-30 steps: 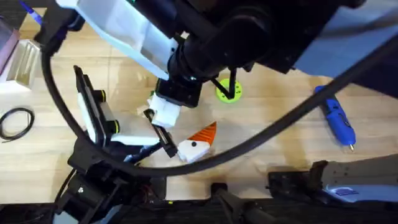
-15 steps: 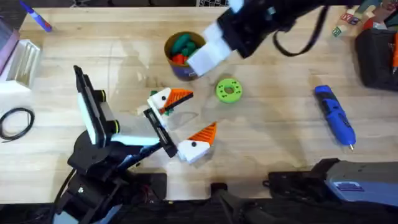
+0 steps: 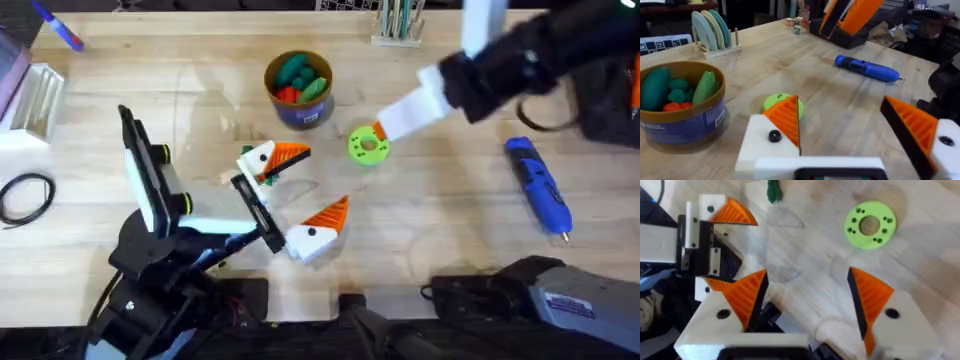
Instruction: Pick up the gripper from the table and insert it into the empty holder that is missing its gripper. Then pick up a screw, insert it into the mounting hole, and use the screwdriver to tighten it. Finally, clean up the table by picking up the vegetable and placing it into the bucket.
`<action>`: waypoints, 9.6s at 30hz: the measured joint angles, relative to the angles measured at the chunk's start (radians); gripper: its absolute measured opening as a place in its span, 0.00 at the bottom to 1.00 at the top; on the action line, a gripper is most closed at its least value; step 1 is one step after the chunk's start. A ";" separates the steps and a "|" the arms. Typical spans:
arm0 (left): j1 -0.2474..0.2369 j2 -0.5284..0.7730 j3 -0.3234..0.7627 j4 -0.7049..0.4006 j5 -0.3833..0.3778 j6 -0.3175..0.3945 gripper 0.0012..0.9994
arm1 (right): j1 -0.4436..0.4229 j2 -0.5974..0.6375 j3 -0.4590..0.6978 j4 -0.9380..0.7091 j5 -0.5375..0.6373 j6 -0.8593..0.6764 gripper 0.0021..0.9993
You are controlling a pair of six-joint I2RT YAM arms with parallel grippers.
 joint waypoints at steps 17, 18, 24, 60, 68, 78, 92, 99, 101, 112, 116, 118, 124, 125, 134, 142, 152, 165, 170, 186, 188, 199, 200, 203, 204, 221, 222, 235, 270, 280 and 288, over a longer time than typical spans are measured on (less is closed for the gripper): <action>0.000 0.000 0.000 0.000 0.000 0.000 0.99 | -0.164 -0.650 -0.470 0.037 -0.261 -0.192 0.97; 0.000 0.000 0.000 0.000 0.000 0.000 0.99 | -0.164 -0.667 -0.486 0.037 -0.274 -0.211 0.97; 0.000 0.000 0.000 0.000 0.000 0.004 0.80 | -0.165 -0.694 -0.514 0.051 -0.314 -0.279 0.97; 0.000 0.000 0.000 0.000 -0.057 0.010 0.00 | -0.622 -0.325 -0.515 0.342 0.389 -0.199 0.97; 0.000 0.000 0.000 0.000 -0.057 0.010 0.00 | -0.774 -0.177 -0.515 0.391 0.455 -0.398 0.97; 0.000 0.000 0.000 0.000 -0.057 0.010 0.00 | -0.826 0.013 -0.515 0.409 0.454 -0.517 0.99; 0.000 0.000 0.000 0.000 -0.057 0.010 0.00 | -0.888 0.131 -0.515 0.488 0.454 -0.585 0.99; 0.000 0.000 0.000 0.000 -0.057 0.010 0.00 | -0.909 0.171 -0.515 0.539 0.450 -0.589 0.77; 0.000 0.000 0.000 0.000 -0.057 0.010 0.00 | -0.909 0.171 -0.515 0.547 0.452 -0.592 0.53; 0.000 0.000 0.000 0.000 -0.057 0.010 0.00 | -0.910 0.171 -0.515 0.548 0.450 -0.592 0.02; 0.000 0.000 0.000 0.000 -0.057 0.010 0.00 | -0.902 0.145 -0.515 0.544 0.450 -0.589 0.02; 0.000 0.000 0.000 0.000 -0.057 0.010 0.00 | -0.885 0.106 -0.515 0.545 0.450 -0.589 0.02; 0.000 0.000 0.000 0.000 -0.057 0.010 0.00 | -0.786 -0.087 -0.515 0.544 0.449 -0.527 0.02; 0.000 0.000 0.000 0.000 -0.057 0.010 0.00 | -0.769 -0.119 -0.515 0.544 0.449 -0.510 0.02; 0.000 0.000 0.000 0.000 -0.057 0.010 0.00 | -0.655 -0.414 -0.518 0.562 0.365 -0.252 0.02; 0.000 0.000 0.000 0.000 -0.057 0.010 0.00 | -0.454 -0.635 -0.616 0.903 0.202 0.014 0.02; 0.000 0.000 0.000 0.000 -0.057 0.010 0.00 | 0.044 -0.624 -0.698 1.430 0.149 0.199 0.02; 0.000 0.000 0.000 0.000 -0.057 0.010 0.00 | 0.404 -0.316 -0.698 1.960 0.130 0.210 0.02; 0.000 0.000 0.000 0.000 -0.057 0.010 0.00 | 0.438 -0.256 -0.698 1.989 0.128 0.203 0.02; 0.000 0.000 0.000 0.000 -0.057 0.010 0.00 | 0.460 -0.203 -0.698 1.999 0.056 0.196 0.02; 0.000 0.000 0.000 0.000 -0.057 0.010 0.00 | 0.461 -0.200 -0.698 1.997 0.053 0.196 0.02; 0.000 0.000 0.000 0.000 -0.057 0.010 0.00 | 0.461 -0.200 -0.698 1.965 0.053 0.196 0.02; 0.000 0.000 0.000 0.000 -0.057 0.010 0.00 | 0.461 -0.200 -0.698 1.960 0.053 0.196 0.02; 0.000 0.000 0.000 0.000 -0.057 0.010 0.00 | 0.461 -0.200 -0.698 1.958 0.053 0.195 0.02; 0.000 0.000 0.000 0.000 -0.057 0.010 0.00 | 0.461 -0.200 -0.698 1.958 0.053 0.192 0.02; 0.000 0.000 0.000 -0.001 -0.061 0.009 0.00 | 0.465 -0.189 -0.698 1.966 0.052 0.165 0.02; 0.000 0.000 0.000 -0.001 -0.061 0.009 0.00 | 0.465 -0.189 -0.698 1.967 0.052 0.165 0.02; 0.000 0.000 0.001 -0.003 -0.072 0.010 0.00 | 0.463 -0.194 -0.702 2.161 0.035 0.151 0.02; 0.000 0.000 0.001 -0.003 -0.079 0.010 0.00 | -0.073 0.226 -0.688 1.212 0.700 -1.162 0.02; 0.000 0.000 0.001 -0.003 -0.079 0.010 0.07 | -0.065 0.229 -0.643 1.118 0.713 -1.140 0.52; 0.000 0.000 0.001 -0.003 -0.081 0.007 0.95 | -0.060 0.203 -0.622 1.057 0.735 -0.978 0.90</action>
